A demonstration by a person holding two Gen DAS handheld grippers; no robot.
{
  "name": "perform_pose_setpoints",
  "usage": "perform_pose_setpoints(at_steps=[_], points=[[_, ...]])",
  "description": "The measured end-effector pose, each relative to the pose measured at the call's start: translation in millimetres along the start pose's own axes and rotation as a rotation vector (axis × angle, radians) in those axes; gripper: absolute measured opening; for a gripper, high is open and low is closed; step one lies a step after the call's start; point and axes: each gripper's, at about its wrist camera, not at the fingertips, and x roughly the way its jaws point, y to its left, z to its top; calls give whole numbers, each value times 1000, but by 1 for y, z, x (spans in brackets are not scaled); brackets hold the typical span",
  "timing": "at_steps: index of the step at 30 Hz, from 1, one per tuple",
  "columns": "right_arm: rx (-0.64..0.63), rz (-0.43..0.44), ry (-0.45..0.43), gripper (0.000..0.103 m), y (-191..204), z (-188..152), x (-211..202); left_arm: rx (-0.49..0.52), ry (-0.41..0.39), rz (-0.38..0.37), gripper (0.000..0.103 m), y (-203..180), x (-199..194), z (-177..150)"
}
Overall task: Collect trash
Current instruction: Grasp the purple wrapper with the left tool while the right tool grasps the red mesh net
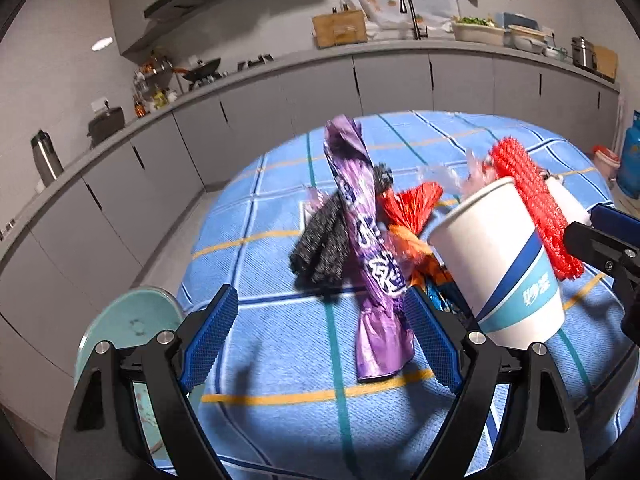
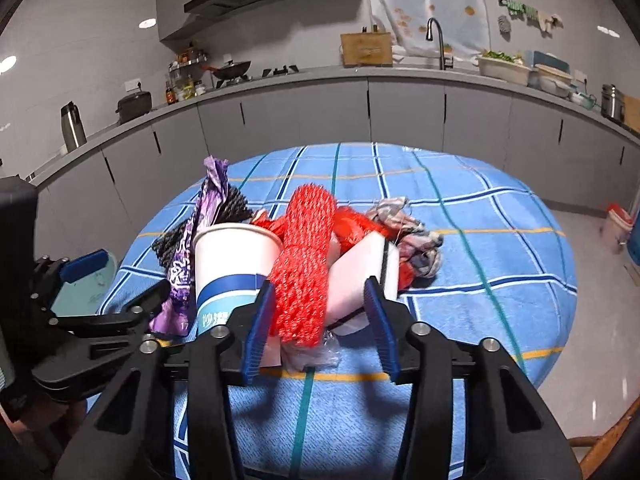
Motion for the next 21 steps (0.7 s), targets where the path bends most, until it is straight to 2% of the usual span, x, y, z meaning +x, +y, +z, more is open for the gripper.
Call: perform_pose_setpoints(at_steps=[3, 7, 9, 10, 11, 16, 21], points=[[13, 7, 27, 39, -1, -2, 6, -2, 16, -33, 75, -1, 7, -1], [7, 28, 48, 24, 2, -4, 8, 0, 35, -80, 58, -4, 14, 0], [-5, 32, 48, 18, 6, -6, 8, 5, 36, -102, 42, -5, 15, 1], [-6, 34, 48, 13, 7, -6, 8, 14, 37, -112, 27, -7, 15, 1], [-6, 35, 49, 8, 7, -6, 8, 18, 39, -121, 18, -9, 15, 1], [-14, 22, 30, 5, 8, -3, 2, 17, 20, -141, 10, -10, 9, 2], [-17, 7, -11, 4, 7, 2, -12, 17, -43, -127, 9, -5, -14, 10]])
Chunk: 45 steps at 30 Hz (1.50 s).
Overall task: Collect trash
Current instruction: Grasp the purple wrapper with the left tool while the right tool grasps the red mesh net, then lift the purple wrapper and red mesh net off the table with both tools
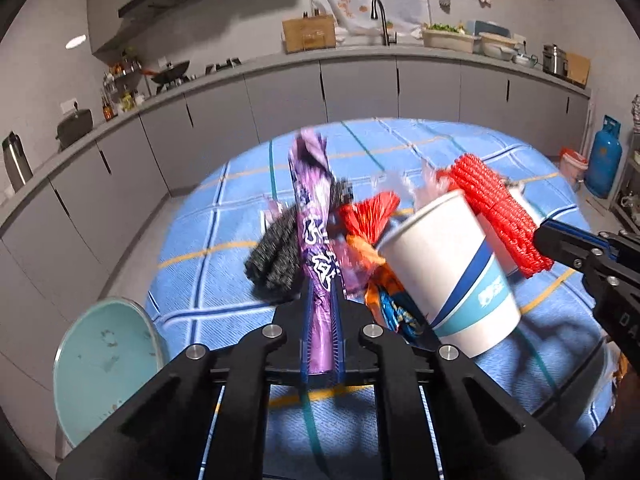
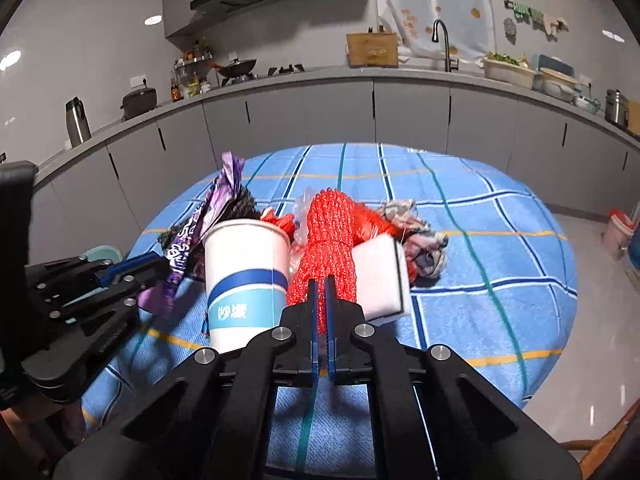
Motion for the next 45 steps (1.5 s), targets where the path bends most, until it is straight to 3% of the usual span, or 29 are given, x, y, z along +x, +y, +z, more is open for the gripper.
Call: perform_pose_setpoints(at_steps=[12, 13, 24, 25, 28, 29, 38, 39, 42, 45], points=[[-16, -16, -81, 3, 4, 14, -28, -24, -135, 25, 6, 14, -57, 14], [-18, -15, -85, 3, 4, 15, -29, -25, -140, 26, 0, 14, -60, 15], [-34, 0, -121, 3, 12, 17, -42, -38, -157, 32, 1, 20, -68, 11], [-34, 1, -121, 3, 12, 16, -42, -55, -149, 40, 6, 23, -65, 8], [-35, 2, -117, 3, 12, 14, -39, -73, -128, 71, 54, 27, -53, 2], [-33, 3, -113, 3, 11, 13, -37, -78, -116, 75, 55, 27, -49, 1], [-20, 1, -59, 3, 1, 1, -10, -117, 57, 15, 53, 23, 14, -15], [-17, 2, -55, 3, 0, 1, -8, -119, 69, 12, 51, 23, 19, -16], [-17, -3, -54, 3, -3, -1, -4, -129, 103, -15, 31, 22, 31, -20], [-13, -3, -56, 3, -6, 0, -4, -119, 100, -26, 23, 19, 29, -20]])
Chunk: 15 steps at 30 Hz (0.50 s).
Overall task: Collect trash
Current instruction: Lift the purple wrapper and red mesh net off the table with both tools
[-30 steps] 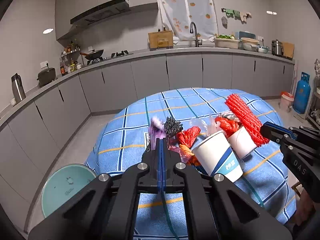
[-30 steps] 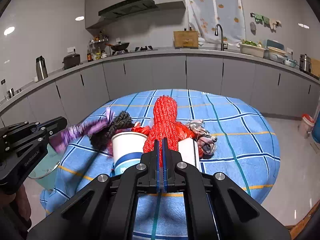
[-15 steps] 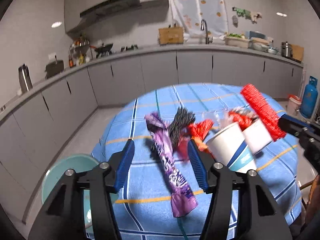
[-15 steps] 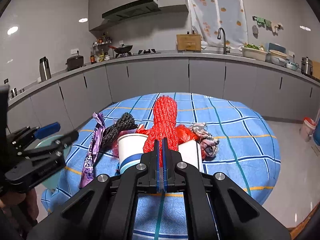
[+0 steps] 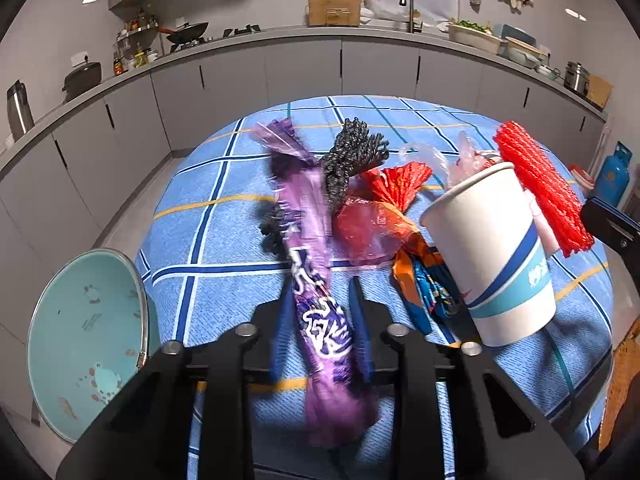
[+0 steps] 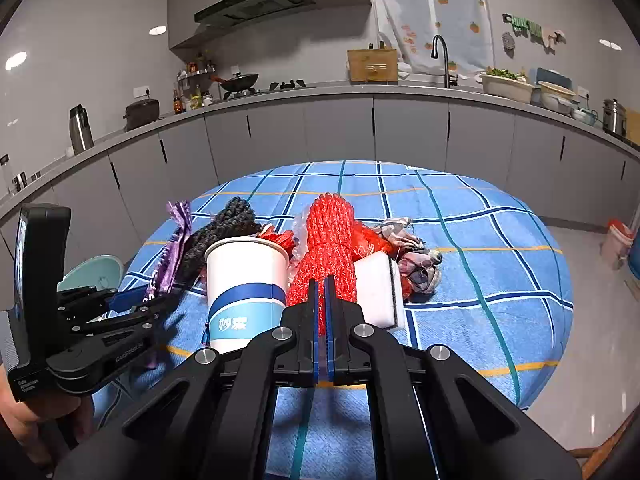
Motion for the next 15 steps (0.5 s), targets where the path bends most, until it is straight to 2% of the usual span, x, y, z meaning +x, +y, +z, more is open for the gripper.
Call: perform_pose_setpoints(at_steps=[6, 15], points=[[-10, 6, -24, 3, 7, 5, -9, 12, -63, -9, 20, -2, -29, 8], [-35, 20, -77, 3, 21, 15, -31, 4, -159, 32, 20, 9, -77, 11]])
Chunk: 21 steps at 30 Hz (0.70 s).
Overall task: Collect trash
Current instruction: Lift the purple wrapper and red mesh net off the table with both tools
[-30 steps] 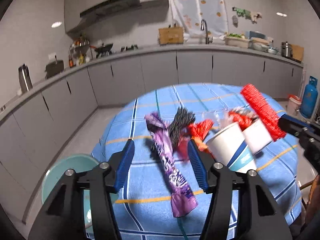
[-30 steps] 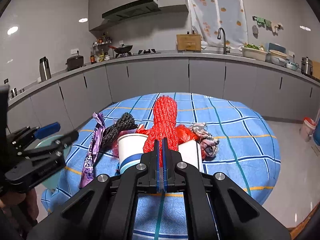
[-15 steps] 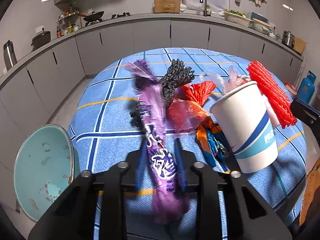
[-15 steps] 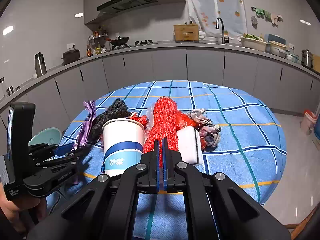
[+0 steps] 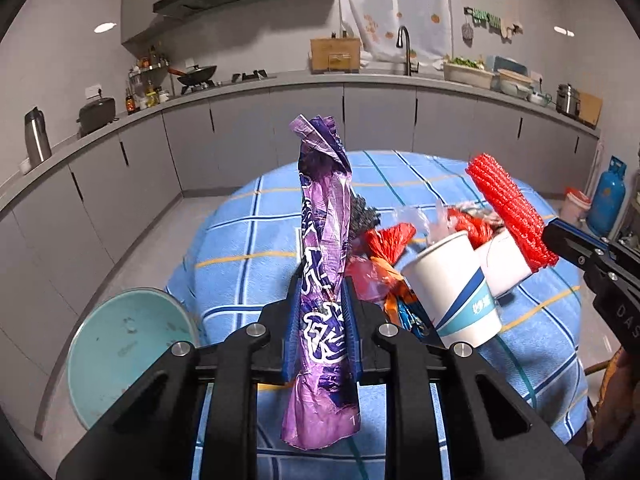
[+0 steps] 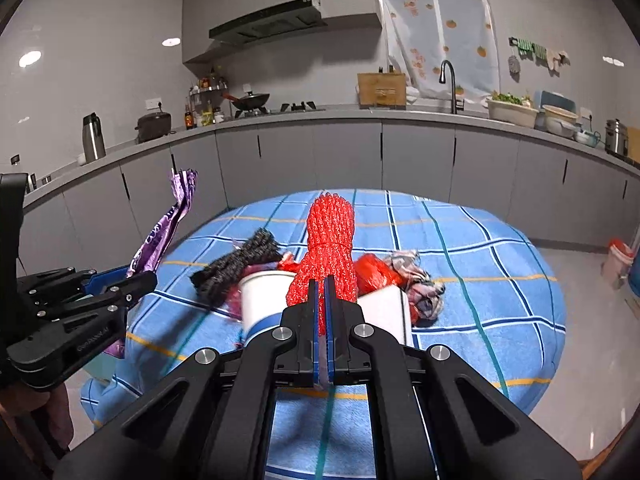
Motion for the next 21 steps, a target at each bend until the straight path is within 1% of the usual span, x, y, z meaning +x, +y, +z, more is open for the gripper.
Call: perform_pose_setpoints(at_steps=[4, 8, 16, 21], points=[[-17, 17, -22, 3, 10, 6, -7, -19, -15, 29, 20, 9, -13, 0], [-24, 48, -37, 3, 21, 10, -12, -36, -21, 72, 20, 24, -26, -2], [-54, 141, -50, 4, 54, 21, -11, -81, 2, 163, 20, 56, -41, -12], [-79, 195, -58, 4, 77, 27, -9, -108, 10, 201, 20, 73, -47, -16]])
